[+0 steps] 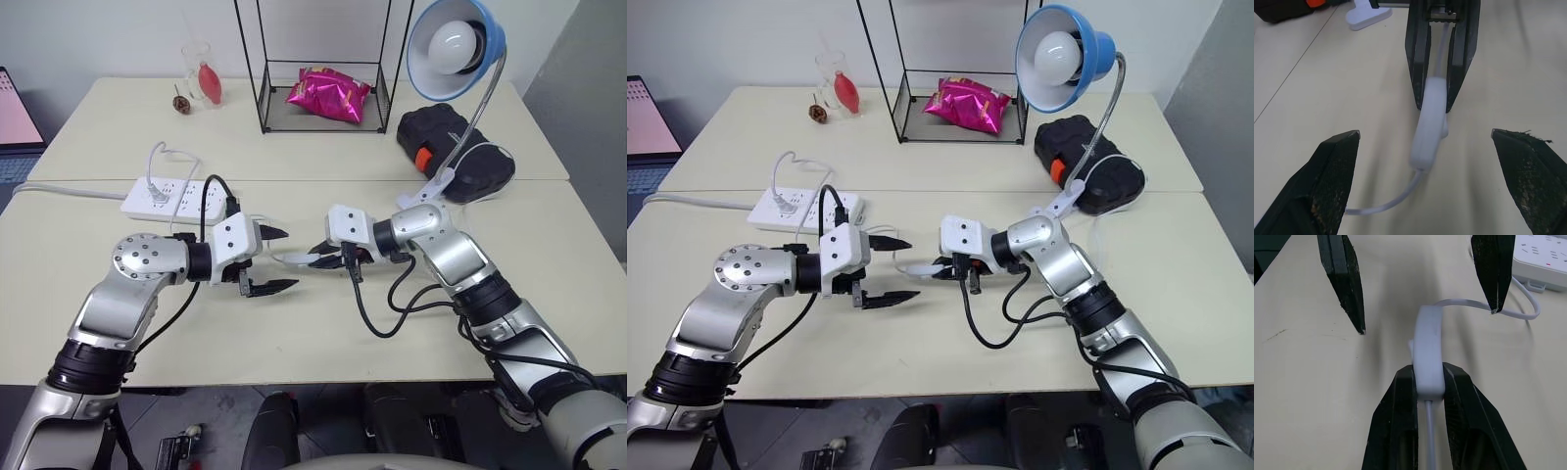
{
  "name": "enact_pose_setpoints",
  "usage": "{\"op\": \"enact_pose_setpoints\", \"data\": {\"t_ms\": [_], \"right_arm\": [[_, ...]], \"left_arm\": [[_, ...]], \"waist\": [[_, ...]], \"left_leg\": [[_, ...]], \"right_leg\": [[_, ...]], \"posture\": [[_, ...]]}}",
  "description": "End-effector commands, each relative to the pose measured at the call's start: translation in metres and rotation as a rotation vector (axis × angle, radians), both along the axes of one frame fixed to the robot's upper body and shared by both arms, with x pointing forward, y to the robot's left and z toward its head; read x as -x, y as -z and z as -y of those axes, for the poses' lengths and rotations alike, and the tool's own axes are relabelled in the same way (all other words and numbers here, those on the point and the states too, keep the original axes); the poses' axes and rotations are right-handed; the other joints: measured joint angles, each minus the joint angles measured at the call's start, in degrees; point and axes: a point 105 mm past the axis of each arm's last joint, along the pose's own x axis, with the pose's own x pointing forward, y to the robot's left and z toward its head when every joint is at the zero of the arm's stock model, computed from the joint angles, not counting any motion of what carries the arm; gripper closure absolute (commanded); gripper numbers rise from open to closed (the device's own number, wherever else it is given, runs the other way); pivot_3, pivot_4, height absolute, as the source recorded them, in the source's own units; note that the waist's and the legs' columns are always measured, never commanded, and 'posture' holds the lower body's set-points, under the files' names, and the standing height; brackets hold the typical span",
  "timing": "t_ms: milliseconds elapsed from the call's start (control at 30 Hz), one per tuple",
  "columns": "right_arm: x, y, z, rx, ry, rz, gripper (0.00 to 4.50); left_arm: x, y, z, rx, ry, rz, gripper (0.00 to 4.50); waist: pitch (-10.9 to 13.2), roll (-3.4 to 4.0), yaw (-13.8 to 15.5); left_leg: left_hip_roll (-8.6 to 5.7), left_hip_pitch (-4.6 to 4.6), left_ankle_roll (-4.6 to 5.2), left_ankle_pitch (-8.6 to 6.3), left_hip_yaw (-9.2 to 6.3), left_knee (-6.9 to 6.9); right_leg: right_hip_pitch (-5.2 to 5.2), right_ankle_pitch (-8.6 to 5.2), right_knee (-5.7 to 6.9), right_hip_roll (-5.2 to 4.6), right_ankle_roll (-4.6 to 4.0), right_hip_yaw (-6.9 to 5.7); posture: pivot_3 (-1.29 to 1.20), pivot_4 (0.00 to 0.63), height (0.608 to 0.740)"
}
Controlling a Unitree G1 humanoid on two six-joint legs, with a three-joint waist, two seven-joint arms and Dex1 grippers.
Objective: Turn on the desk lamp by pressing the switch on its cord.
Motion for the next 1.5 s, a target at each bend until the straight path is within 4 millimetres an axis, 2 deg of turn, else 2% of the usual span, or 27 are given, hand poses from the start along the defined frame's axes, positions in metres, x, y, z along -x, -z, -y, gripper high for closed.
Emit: {"op": "enact_pose_setpoints", "data": {"t_ms": [33, 67, 167, 500, 633, 733, 933, 1167, 1200, 1233, 1300, 1500], "right_arm": [[0.006, -0.014, -0.007, -0.037, -0.038, 0.033, 4.14], [0.007, -0.014, -0.008, -0.037, -0.040, 0.032, 4.14], [0.008, -0.014, -0.008, -0.037, -0.045, 0.030, 4.14], [0.011, -0.015, -0.010, -0.042, -0.058, 0.029, 4.14], [0.011, -0.016, -0.010, -0.043, -0.059, 0.028, 4.14], [0.010, -0.016, -0.010, -0.042, -0.059, 0.030, 4.14], [0.010, -0.017, -0.009, -0.041, -0.061, 0.033, 4.14], [0.012, -0.017, -0.011, -0.046, -0.072, 0.027, 4.14], [0.012, -0.017, -0.011, -0.047, -0.074, 0.026, 4.14], [0.012, -0.017, -0.011, -0.047, -0.076, 0.025, 4.14], [0.012, -0.017, -0.012, -0.047, -0.077, 0.024, 4.14], [0.010, -0.015, -0.012, -0.048, -0.070, 0.019, 4.14]], "left_arm": [[-0.001, -0.008, 0.002, -0.008, 0.023, 0.038, 0.00], [-0.002, -0.007, 0.003, -0.009, 0.025, 0.037, 0.00], [-0.004, -0.005, 0.003, -0.024, 0.023, 0.041, 0.50], [-0.015, 0.000, 0.009, -0.054, 0.022, 0.065, 2.60], [-0.018, -0.001, 0.010, -0.064, 0.021, 0.072, 3.59], [-0.019, -0.002, 0.010, -0.068, 0.021, 0.075, 3.86], [-0.022, -0.005, 0.009, -0.074, 0.006, 0.097, 3.88], [-0.012, -0.016, 0.020, 0.020, 0.058, 0.102, 3.89], [-0.012, -0.016, 0.020, 0.020, 0.060, 0.105, 3.19], [-0.012, -0.016, 0.020, 0.017, 0.061, 0.107, 3.09], [-0.011, -0.016, 0.019, 0.010, 0.066, 0.111, 2.52], [-0.003, -0.014, 0.015, -0.030, 0.083, 0.129, 1.25]], "waist": [[0.00, 0.00, 0.01], [0.00, 0.00, 0.01], [0.00, 0.00, 0.01], [0.00, 0.00, 0.02], [0.00, 0.00, 0.02], [0.00, 0.00, 0.01], [0.00, 0.00, 0.01], [0.00, 0.00, 0.01], [0.00, 0.00, 0.01], [0.00, 0.00, 0.01], [0.00, 0.00, -0.01], [0.00, 0.00, 0.00]], "left_leg": [[0.00, 0.00, 0.00, 0.00, 0.00, 0.00], [0.00, 0.00, 0.00, 0.00, -0.01, 0.00], [0.00, 0.00, 0.00, 0.00, -0.01, 0.00], [0.00, -0.01, 0.00, 0.00, -0.01, 0.00], [-0.01, -0.01, 0.00, 0.00, -0.02, 0.01], [-0.01, -0.01, 0.00, 0.00, -0.03, 0.01], [-0.01, -0.01, 0.00, 0.00, -0.03, 0.01], [-0.01, -0.01, 0.00, 0.00, -0.03, 0.01], [-0.01, -0.01, 0.00, 0.00, -0.03, 0.01], [-0.01, -0.01, 0.00, 0.00, -0.03, 0.01], [-0.01, -0.01, 0.00, 0.00, -0.04, 0.01], [-0.01, -0.01, 0.00, 0.00, -0.05, 0.01]], "right_leg": [[0.00, 0.00, 0.00, 0.00, 0.00, 0.00], [0.00, 0.00, 0.00, 0.00, 0.00, -0.01], [0.00, 0.00, 0.00, 0.00, 0.01, 0.00], [0.00, 0.01, 0.00, 0.00, -0.01, -0.01], [0.00, 0.01, 0.01, 0.00, -0.01, -0.01], [0.00, 0.01, 0.02, 0.01, -0.01, -0.01], [0.00, 0.00, 0.02, 0.01, 0.00, -0.01], [0.00, 0.00, 0.02, 0.00, 0.00, -0.01], [0.00, 0.00, 0.02, 0.01, 0.00, -0.01], [0.00, 0.00, 0.02, 0.01, 0.00, -0.01], [0.00, 0.00, 0.02, 0.00, 0.00, -0.01], [0.00, 0.02, 0.02, 0.00, -0.03, -0.01]], "posture": [[0.00, 0.150, 0.740], [0.00, 0.150, 0.740], [0.00, 0.150, 0.740], [0.00, 0.150, 0.740], [0.00, 0.150, 0.740], [0.00, 0.150, 0.740], [0.00, 0.150, 0.740], [0.00, 0.150, 0.740], [0.00, 0.150, 0.740], [0.00, 0.150, 0.740], [0.00, 0.150, 0.740], [0.00, 0.150, 0.740]]}}
